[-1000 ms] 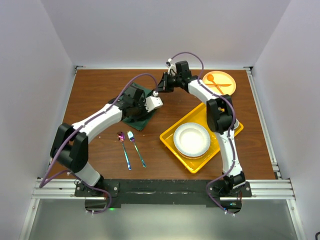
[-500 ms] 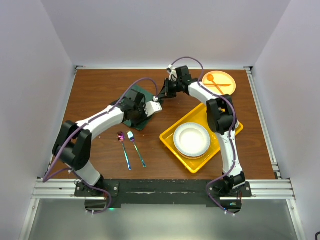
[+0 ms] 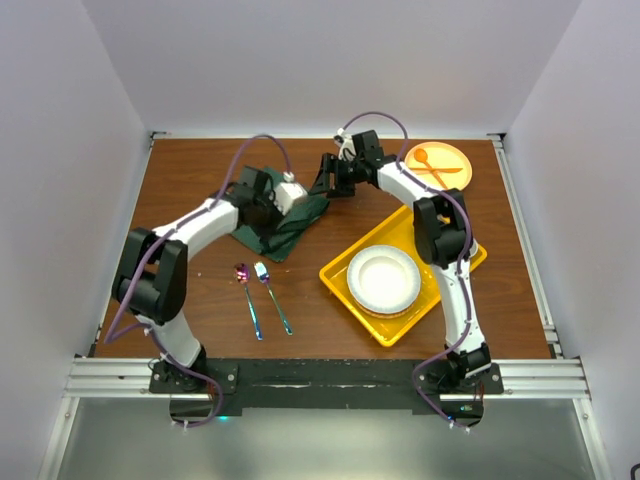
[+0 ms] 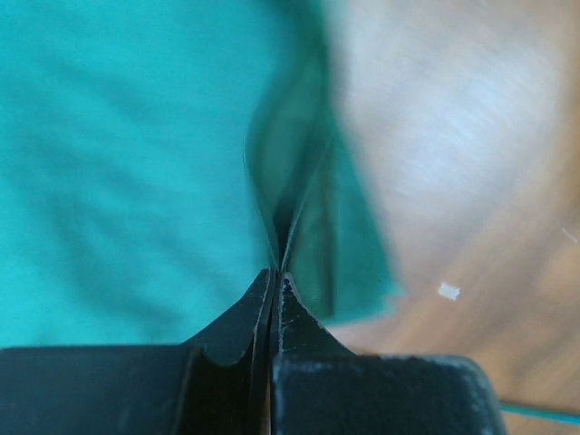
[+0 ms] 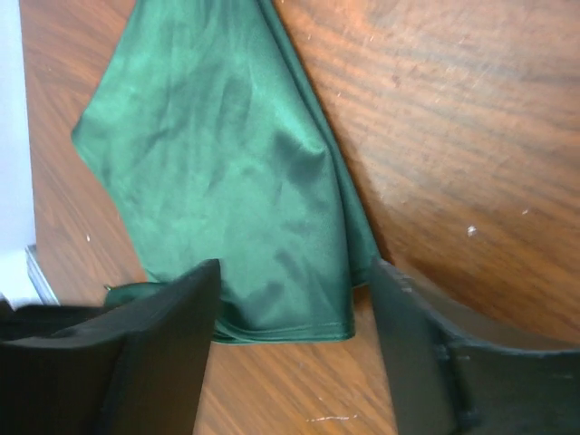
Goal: Fold the napkin into a case and place the utensils inside
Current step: Fold the rectangle-folded napkin at the center of the board.
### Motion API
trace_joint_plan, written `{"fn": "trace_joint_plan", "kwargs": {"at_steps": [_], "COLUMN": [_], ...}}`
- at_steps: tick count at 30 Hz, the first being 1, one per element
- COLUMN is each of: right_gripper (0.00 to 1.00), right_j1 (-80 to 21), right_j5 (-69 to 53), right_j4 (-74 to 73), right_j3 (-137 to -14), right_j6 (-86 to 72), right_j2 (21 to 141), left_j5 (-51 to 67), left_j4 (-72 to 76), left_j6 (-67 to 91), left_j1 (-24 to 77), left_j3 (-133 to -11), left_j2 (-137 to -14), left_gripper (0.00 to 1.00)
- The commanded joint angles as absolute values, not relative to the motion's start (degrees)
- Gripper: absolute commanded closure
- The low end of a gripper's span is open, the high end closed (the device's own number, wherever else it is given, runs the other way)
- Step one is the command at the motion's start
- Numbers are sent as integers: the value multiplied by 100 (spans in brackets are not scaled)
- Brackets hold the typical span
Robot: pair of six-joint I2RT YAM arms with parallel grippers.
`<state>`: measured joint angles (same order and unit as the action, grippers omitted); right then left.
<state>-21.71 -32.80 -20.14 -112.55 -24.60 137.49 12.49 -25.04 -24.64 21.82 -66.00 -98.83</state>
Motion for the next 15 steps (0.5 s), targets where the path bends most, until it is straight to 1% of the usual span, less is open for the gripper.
{"fn": "trace_joint_plan", "kwargs": {"at_steps": [1, 3, 4, 5, 7, 10, 11, 12, 14, 15], "right_gripper": [22, 23, 28, 29, 29, 34, 41, 44, 52, 62], "right_j1": [-2048, -2048, -2039, -2039, -2057, -2065, -2092, -2153, -2249, -2407], "right_j5": [-3506, -3507, -3498, -3489, -3445, -3384, -3375, -3331, -3357, -3375], "right_j4": [-1600, -1512, -1486, -1451, -1433, -1608, -1713, -1783, -1933, -2038], "right_j3": [-11487, -11444, -11409, -11304, -11163, -11074, -11092, -11100, -11109, -11153], "right_j6": [-2619, -2523, -2479, -2383, -2294, -2145, -1979, -1873, -1471, -1294], "right_j2": [13228, 13123, 13000, 12956, 12824, 12823, 12832, 12832, 12797, 12806], "left_j5": [1907, 2038, 2039, 2022, 2003, 2022, 2004, 1908, 1768, 1558], "left_j4": [-2636, -2742, -2742, -2725, -2602, -2742, -2725, -2594, -2479, -2287], "left_j6": [-1978, -1890, -1881, -1890, -1811, -1775, -1749, -1662, -1574, -1504], "left_j1": [1513, 1205, 1100, 916, 695, 361, 212, 133, -139, -219], "left_j3": [-7654, -8040, -8138, -8217, -8419, -8823, -8920, -8930, -9017, -9018], "left_j2": [-10151, -10405, -10476, -10590, -10678, -10942, -11003, -11021, -11065, -11065], "left_gripper": [100, 100, 100, 100, 100, 100, 100, 100, 100, 100]}}
